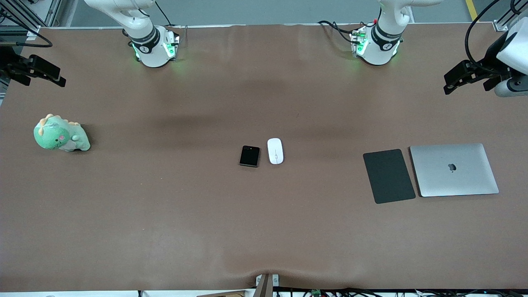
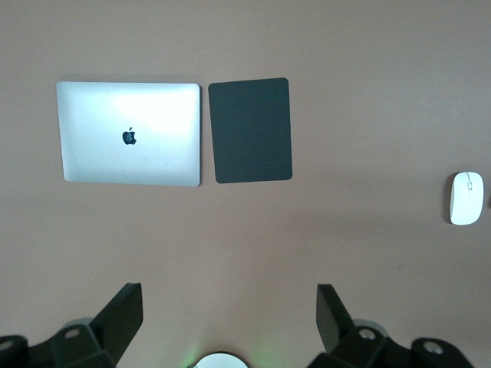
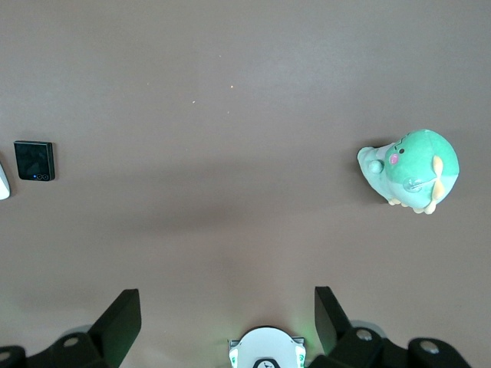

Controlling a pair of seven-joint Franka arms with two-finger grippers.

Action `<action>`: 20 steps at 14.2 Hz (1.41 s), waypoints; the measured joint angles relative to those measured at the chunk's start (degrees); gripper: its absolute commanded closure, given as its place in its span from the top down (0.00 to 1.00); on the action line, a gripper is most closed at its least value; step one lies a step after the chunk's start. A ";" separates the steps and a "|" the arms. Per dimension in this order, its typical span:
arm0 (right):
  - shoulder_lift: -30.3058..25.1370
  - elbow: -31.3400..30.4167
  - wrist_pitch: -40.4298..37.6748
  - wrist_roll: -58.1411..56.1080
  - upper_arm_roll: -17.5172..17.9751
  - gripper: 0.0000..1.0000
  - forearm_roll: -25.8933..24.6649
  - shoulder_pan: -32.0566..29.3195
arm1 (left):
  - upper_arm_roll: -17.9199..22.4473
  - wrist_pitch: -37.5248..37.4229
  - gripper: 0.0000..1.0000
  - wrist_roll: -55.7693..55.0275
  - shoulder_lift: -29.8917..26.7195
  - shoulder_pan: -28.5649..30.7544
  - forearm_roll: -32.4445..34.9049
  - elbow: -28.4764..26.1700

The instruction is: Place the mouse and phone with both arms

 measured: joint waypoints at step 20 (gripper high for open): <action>0.23 0.00 0.10 0.00 0.10 1.00 0.00 0.04 | -4.26 2.40 1.00 -4.06 10.02 -1.36 0.50 1.08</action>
